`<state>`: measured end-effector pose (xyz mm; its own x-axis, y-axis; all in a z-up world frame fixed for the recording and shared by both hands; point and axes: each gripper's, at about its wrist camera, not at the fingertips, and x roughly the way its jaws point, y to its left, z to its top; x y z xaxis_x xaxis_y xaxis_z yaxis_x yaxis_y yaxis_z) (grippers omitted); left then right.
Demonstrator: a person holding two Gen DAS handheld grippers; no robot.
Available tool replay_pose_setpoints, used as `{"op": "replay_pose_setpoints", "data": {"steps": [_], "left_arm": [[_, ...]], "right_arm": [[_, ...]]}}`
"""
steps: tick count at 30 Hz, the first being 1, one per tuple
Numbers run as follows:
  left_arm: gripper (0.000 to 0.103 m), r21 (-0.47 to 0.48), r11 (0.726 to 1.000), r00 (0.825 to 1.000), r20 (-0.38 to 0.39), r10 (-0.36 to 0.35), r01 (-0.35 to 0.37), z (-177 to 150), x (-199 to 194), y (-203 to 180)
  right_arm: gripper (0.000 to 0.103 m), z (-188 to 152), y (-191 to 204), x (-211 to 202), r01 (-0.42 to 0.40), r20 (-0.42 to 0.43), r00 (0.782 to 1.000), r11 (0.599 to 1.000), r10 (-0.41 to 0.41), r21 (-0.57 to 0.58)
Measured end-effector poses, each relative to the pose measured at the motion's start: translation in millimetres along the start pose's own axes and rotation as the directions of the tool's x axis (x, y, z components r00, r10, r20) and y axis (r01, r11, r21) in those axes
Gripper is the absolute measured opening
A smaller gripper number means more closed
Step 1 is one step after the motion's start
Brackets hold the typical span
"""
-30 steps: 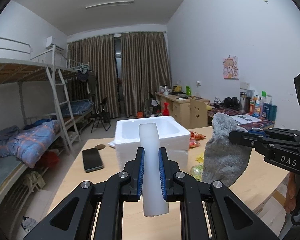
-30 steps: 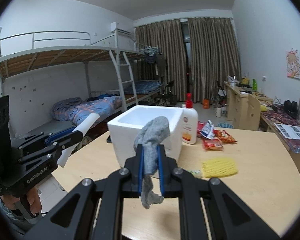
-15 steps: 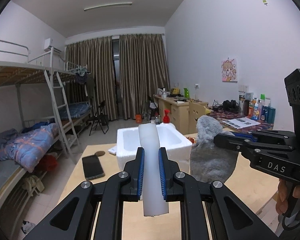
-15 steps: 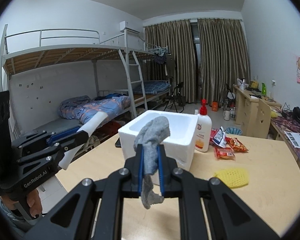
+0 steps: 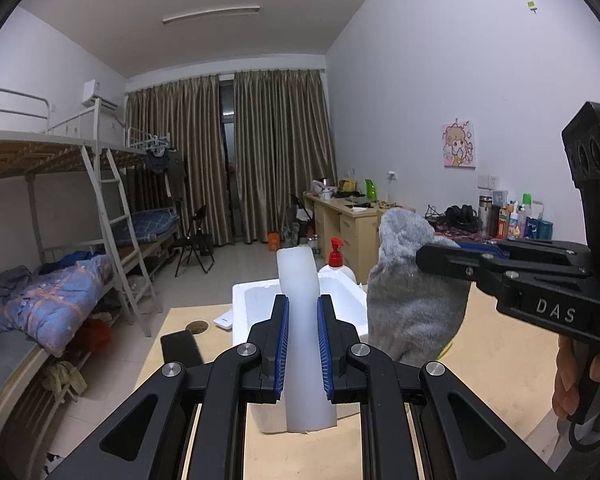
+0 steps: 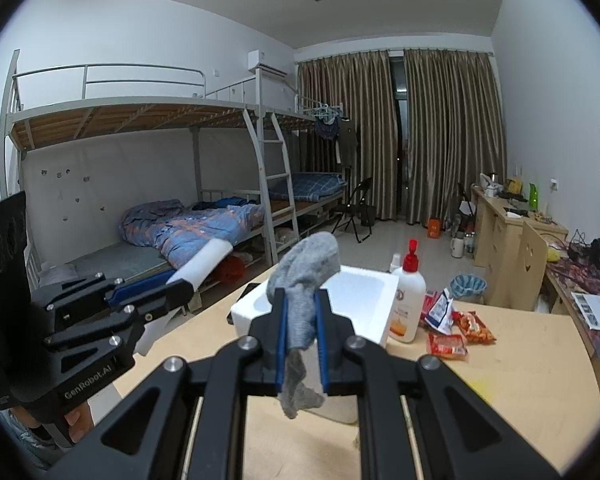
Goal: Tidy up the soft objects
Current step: 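Carry the sock with the right gripper and the foam stick with the left gripper over the foam box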
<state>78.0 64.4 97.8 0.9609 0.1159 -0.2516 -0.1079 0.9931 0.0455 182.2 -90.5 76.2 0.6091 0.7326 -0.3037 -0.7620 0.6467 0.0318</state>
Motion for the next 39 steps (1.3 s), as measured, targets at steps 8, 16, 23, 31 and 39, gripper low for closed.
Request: {"op": "replay_pose_setpoints", "data": {"steps": [8, 16, 23, 31, 39], "left_arm": [[0.015, -0.002, 1.000, 1.000, 0.010, -0.008, 0.008, 15.0, 21.9, 8.3], [0.015, -0.014, 1.000, 1.000, -0.014, -0.024, 0.024, 19.6, 49.3, 17.5], [0.015, -0.023, 0.999, 0.998, -0.035, -0.042, 0.041, 29.6, 79.0, 21.3], [0.015, -0.045, 0.997, 0.995, -0.071, -0.066, 0.063, 29.3, 111.4, 24.5], [0.015, -0.063, 0.994, 0.987, -0.128, -0.097, 0.089, 22.5, 142.8, 29.3]], "right_arm": [[0.016, 17.3, -2.3, 9.4, 0.005, 0.022, 1.000, 1.000, -0.005, -0.009], [0.016, 36.4, -4.2, 21.1, 0.001, 0.054, 0.999, 1.000, 0.000, -0.013], [0.016, 37.7, -10.5, 38.6, -0.009, 0.046, 0.999, 1.000, 0.009, -0.003], [0.016, 39.8, -20.6, 48.2, -0.011, 0.051, 0.999, 1.000, 0.011, 0.012], [0.016, 37.5, -22.5, 54.6, 0.002, 0.042, 0.999, 1.000, -0.003, 0.026]]}}
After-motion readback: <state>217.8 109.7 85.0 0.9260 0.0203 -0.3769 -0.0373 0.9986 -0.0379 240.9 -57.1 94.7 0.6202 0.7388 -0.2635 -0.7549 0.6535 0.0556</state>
